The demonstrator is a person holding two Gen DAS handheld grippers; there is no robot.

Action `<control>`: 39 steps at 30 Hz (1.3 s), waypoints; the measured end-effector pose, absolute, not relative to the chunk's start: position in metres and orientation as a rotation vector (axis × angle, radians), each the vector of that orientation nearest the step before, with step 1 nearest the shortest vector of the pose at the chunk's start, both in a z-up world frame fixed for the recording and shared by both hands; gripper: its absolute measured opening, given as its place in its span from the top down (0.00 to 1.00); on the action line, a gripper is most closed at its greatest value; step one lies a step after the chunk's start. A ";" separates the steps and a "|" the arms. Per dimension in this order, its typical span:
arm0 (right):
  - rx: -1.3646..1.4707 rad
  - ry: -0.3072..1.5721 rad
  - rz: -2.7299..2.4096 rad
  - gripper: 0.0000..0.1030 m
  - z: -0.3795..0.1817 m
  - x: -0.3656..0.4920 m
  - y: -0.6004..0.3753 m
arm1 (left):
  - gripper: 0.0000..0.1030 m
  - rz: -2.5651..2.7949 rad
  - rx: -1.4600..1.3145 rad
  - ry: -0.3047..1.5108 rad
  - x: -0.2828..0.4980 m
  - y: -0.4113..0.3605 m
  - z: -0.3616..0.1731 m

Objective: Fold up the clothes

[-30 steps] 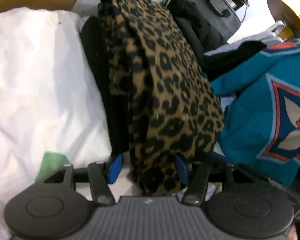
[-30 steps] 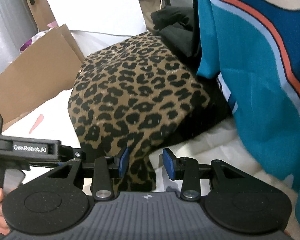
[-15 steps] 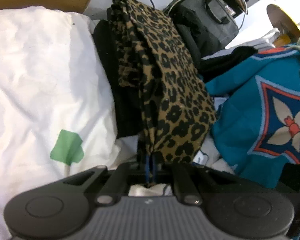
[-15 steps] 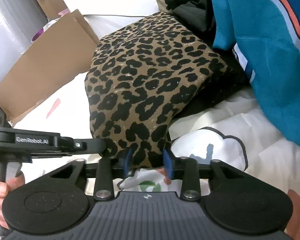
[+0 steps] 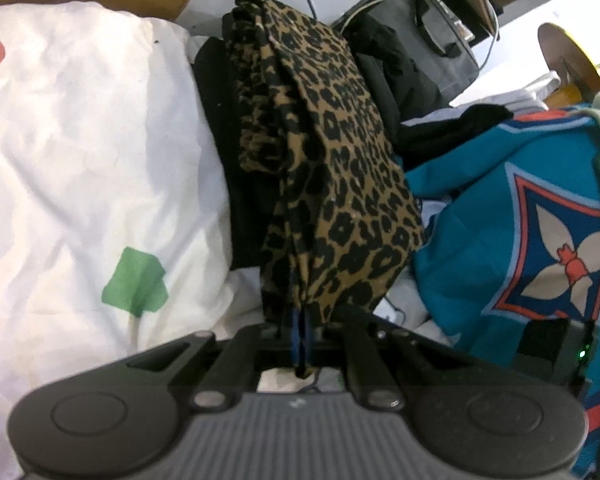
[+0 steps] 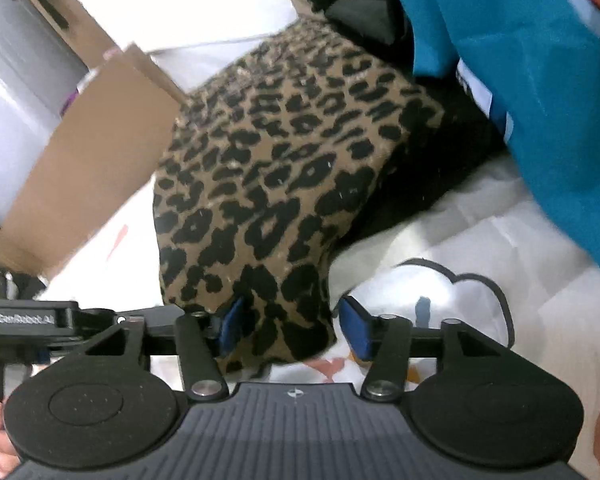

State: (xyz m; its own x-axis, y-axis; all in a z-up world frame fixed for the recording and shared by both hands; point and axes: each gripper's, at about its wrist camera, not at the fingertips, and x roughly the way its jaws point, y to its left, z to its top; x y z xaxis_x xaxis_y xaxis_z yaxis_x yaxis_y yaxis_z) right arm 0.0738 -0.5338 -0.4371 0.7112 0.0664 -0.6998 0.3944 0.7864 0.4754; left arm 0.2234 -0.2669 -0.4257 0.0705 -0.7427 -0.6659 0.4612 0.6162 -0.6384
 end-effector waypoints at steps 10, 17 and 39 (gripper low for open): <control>0.588 0.832 -0.233 0.78 -0.417 0.063 -0.519 | 0.88 -0.850 -0.219 1.220 0.221 -0.263 -0.410; 0.565 0.806 -0.262 0.52 -0.387 0.054 -0.521 | 0.42 -0.791 -0.104 1.171 0.227 -0.255 -0.368; 0.474 0.829 -0.291 0.08 -0.214 0.034 -0.487 | 0.06 -0.651 -0.059 1.130 0.203 -0.184 -0.184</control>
State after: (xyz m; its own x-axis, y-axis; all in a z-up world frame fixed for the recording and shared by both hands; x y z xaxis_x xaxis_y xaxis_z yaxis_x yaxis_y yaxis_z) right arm 0.0335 -0.4874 -0.2136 0.6447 -0.0644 -0.7617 0.4261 0.8576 0.2881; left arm 0.2033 -0.1839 -0.1844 0.2642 -0.5098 -0.8187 0.4524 0.8152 -0.3616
